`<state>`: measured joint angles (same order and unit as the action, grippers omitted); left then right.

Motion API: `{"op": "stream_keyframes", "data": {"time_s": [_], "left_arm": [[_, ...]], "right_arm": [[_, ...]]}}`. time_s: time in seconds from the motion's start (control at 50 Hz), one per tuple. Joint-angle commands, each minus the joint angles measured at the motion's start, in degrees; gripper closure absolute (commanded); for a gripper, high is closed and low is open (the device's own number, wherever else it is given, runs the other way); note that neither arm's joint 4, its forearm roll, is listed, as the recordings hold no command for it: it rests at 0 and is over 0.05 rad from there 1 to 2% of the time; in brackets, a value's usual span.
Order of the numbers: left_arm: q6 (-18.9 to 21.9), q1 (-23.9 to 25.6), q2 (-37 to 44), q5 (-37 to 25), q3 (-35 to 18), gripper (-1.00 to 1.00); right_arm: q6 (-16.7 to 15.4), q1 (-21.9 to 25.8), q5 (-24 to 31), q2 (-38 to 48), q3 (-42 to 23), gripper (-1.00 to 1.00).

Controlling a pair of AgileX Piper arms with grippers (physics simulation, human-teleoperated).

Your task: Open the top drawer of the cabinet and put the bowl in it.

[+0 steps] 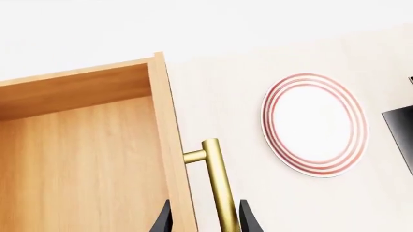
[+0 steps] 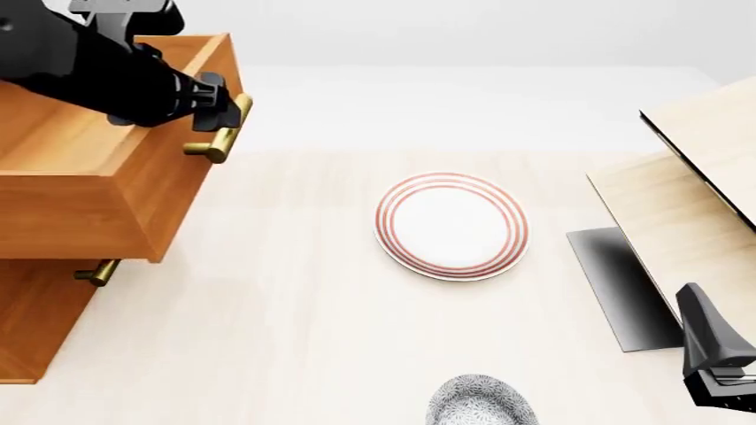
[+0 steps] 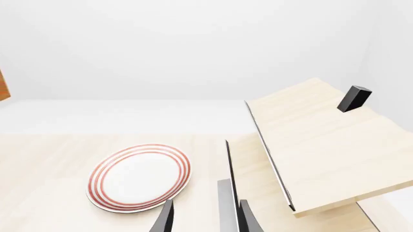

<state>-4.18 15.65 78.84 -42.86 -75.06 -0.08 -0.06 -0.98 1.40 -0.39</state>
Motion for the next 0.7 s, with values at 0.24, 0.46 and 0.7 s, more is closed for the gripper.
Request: {"op": "stream_keyframes", "data": {"time_s": [0.24, 0.46, 0.7], "left_arm": [[1.31, 4.43, 2.87, 0.45, -0.63, -1.0], [3.22, 2.87, 1.73, -0.72, -1.37, -1.0], [8.03, -1.12, -2.05, -3.45, -1.26, -1.0]], "right_arm": [[0.03, 0.0, 0.41, -0.47, 0.07, -1.0], [0.03, -0.01, 0.41, -0.48, 0.07, -1.0], [0.02, 0.0, 0.41, -0.48, 0.07, -1.0]]}}
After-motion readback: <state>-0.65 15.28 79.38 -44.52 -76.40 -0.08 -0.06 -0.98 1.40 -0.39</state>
